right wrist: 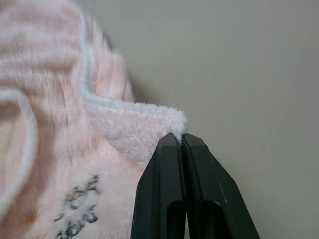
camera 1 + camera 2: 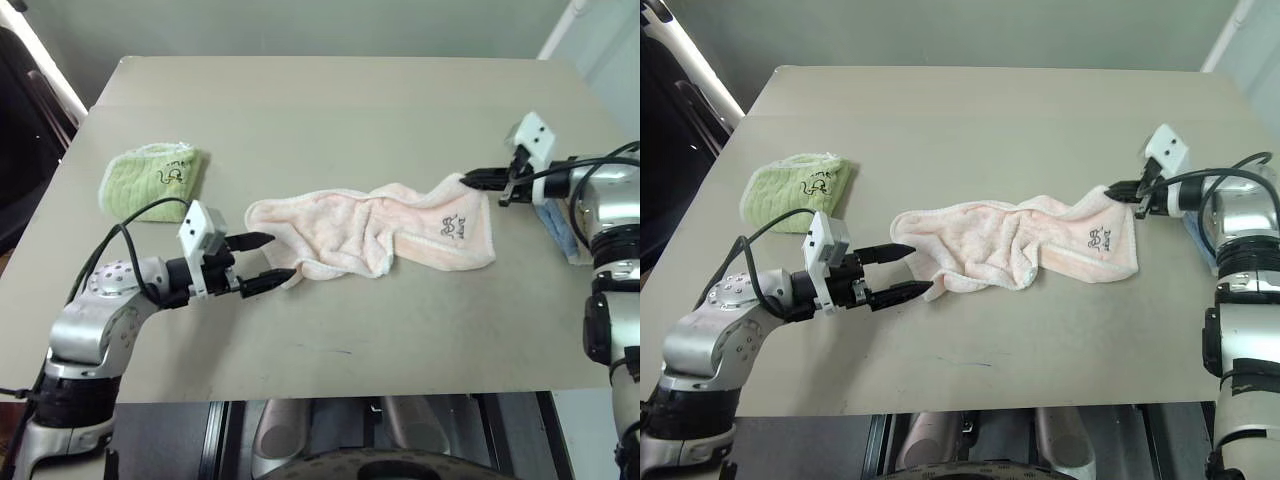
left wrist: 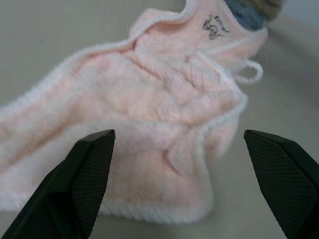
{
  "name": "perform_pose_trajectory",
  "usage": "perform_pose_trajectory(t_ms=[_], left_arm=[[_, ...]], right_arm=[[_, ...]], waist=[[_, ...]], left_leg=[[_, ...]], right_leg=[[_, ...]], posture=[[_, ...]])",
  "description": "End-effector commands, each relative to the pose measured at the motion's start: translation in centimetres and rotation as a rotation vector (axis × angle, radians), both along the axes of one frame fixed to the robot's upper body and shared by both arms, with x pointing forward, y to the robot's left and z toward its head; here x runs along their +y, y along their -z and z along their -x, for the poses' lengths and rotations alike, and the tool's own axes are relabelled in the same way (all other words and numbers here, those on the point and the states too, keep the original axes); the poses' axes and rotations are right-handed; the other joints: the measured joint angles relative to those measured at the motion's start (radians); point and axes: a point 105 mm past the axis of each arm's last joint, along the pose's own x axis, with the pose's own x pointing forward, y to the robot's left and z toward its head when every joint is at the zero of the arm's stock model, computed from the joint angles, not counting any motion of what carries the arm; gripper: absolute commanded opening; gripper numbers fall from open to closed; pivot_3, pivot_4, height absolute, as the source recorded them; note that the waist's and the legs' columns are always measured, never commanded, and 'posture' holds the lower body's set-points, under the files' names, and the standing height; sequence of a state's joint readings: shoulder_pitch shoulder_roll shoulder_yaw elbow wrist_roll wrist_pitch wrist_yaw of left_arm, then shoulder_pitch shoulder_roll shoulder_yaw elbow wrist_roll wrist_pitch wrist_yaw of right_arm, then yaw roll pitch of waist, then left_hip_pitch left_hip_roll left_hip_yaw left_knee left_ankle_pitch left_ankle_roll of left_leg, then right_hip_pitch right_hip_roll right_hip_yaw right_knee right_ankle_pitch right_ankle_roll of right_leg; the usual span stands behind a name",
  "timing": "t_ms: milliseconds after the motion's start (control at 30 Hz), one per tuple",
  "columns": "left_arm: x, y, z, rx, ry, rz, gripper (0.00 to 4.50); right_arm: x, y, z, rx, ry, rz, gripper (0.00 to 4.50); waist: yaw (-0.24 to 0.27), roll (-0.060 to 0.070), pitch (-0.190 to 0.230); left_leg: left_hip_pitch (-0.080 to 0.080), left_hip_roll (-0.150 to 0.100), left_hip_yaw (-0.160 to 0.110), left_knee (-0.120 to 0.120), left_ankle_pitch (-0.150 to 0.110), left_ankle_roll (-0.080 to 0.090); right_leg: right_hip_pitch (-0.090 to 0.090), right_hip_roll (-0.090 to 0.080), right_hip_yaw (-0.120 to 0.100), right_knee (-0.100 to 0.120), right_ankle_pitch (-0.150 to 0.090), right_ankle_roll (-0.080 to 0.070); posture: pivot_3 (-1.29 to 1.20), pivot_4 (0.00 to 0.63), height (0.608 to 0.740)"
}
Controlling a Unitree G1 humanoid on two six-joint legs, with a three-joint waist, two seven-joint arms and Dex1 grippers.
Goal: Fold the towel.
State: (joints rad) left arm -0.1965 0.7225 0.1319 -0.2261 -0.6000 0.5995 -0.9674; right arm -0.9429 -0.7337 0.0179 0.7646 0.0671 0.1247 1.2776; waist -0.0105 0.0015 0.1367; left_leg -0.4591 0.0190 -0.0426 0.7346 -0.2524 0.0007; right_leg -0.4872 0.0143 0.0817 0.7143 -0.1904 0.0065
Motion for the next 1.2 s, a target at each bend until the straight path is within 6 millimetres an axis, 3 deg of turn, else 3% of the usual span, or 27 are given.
perform_pose_trajectory(t_ms=[33,367,633,900,1200], left_arm=[[1.5,-1.8,-2.1,-0.113,-0.105,-0.003,4.50],[5.7,-3.7,-7.6,-0.163,-0.263,-0.005,4.50],[4.2,-2.5,-11.0,-0.100,-0.184,-0.023,4.50],[2.3,0.0,-11.5,0.009,-0.056,-0.063,4.50],[3.4,0.7,-11.2,0.094,-0.040,-0.058,4.50]], right_arm=[[0.6,-4.1,1.6,-0.119,-0.044,-0.067,0.02],[2.4,-9.2,6.8,-0.282,-0.085,-0.148,0.02],[4.0,-10.9,9.2,-0.342,-0.117,-0.156,0.02],[4.9,-12.5,10.9,-0.385,-0.143,-0.139,0.02],[5.4,-13.7,12.2,-0.406,-0.166,-0.131,0.02]], waist=[[0.002,0.000,0.000],[0.001,0.000,0.000],[0.005,0.000,0.000],[0.008,0.000,0.000],[0.011,-0.001,0.000]], left_leg=[[0.000,0.000,0.000,0.000,0.000,-0.001],[0.000,0.000,0.000,0.000,0.002,-0.002],[-0.003,-0.001,-0.001,0.001,0.002,-0.002],[-0.014,-0.002,-0.001,0.003,0.003,-0.001],[-0.018,-0.003,-0.001,0.006,0.005,0.001]], right_leg=[[0.000,0.000,0.000,0.000,0.000,0.000],[0.000,0.001,-0.001,0.000,-0.001,0.000],[-0.001,0.001,-0.001,0.000,-0.001,0.002],[-0.010,0.000,-0.001,0.000,-0.001,0.007],[-0.011,0.000,-0.001,0.000,0.001,0.013]], posture=[[0.00,0.150,0.697],[0.00,0.150,0.697],[0.00,0.150,0.697],[0.00,0.150,0.697],[0.00,0.150,0.697]])
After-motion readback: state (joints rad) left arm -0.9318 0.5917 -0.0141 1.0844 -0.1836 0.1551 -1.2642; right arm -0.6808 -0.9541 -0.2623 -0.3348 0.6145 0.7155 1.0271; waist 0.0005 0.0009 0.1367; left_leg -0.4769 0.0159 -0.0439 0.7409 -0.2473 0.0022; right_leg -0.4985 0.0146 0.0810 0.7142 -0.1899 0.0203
